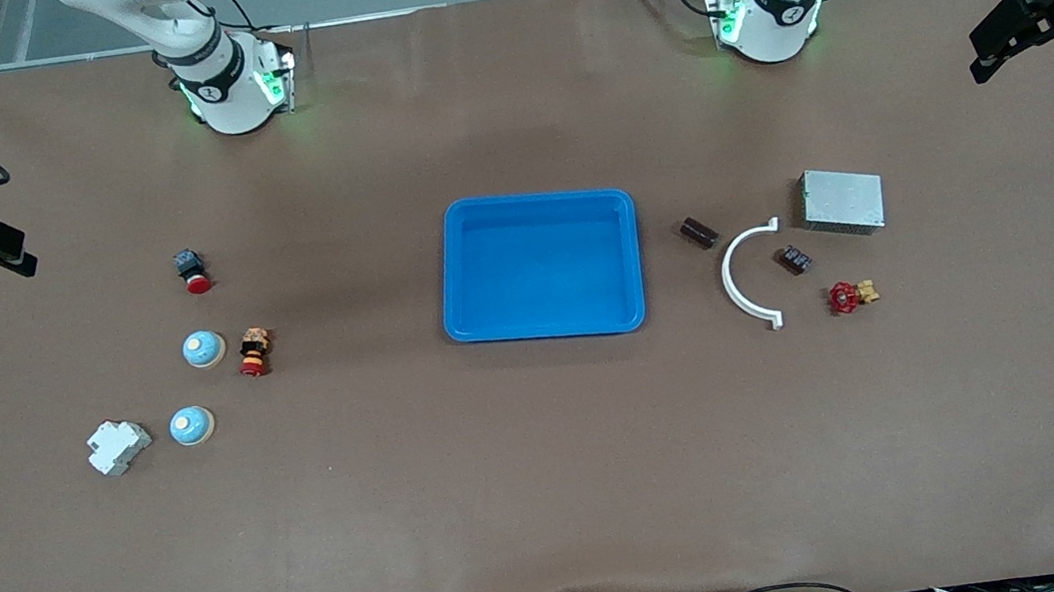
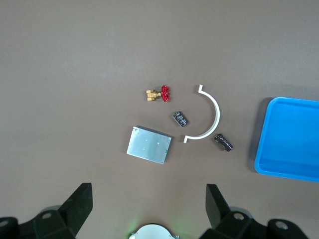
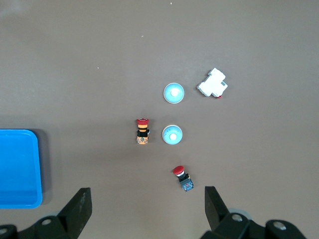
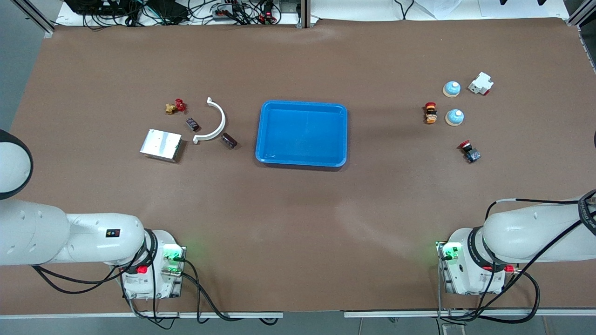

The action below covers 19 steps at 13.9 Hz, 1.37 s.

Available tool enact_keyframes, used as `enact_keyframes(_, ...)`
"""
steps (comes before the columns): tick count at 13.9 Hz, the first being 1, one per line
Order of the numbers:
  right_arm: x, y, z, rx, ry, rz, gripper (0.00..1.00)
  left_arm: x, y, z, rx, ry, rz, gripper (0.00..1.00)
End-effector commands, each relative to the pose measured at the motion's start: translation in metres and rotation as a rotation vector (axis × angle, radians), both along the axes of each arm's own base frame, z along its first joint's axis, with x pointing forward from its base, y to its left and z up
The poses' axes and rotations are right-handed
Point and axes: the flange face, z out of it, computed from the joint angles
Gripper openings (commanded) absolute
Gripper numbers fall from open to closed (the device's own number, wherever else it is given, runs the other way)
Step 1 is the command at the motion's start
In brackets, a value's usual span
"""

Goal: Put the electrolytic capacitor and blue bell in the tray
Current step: 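Reach the right gripper toward a blue bell while the left reaches a capacitor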

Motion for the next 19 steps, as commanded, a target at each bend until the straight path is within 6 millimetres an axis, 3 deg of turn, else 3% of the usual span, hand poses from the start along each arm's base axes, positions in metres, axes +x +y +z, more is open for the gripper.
enact_keyframes(1,-0.002,-0.002,0.006,0.015,-0.001,-0.011,1.0,0.0,0.002,0.004,0.0,-0.011,-0.017,1.0)
enact_keyframes(6,-0.003,-0.003,0.006,0.015,-0.001,-0.014,1.0,0.008,0.004,-0.009,-0.004,0.015,-0.007,1.0)
enact_keyframes(12,-0.001,-0.003,-0.002,0.016,0.009,-0.015,1.0,0.023,0.013,-0.065,-0.009,0.092,0.024,1.0)
enact_keyframes(13,0.001,-0.003,-0.012,0.016,0.016,-0.015,1.0,0.023,0.012,-0.071,-0.01,0.102,0.022,1.0)
enact_keyframes(19,0.005,-0.006,-0.131,0.012,0.022,-0.022,1.0,0.013,0.005,-0.134,-0.006,0.091,0.108,1.0)
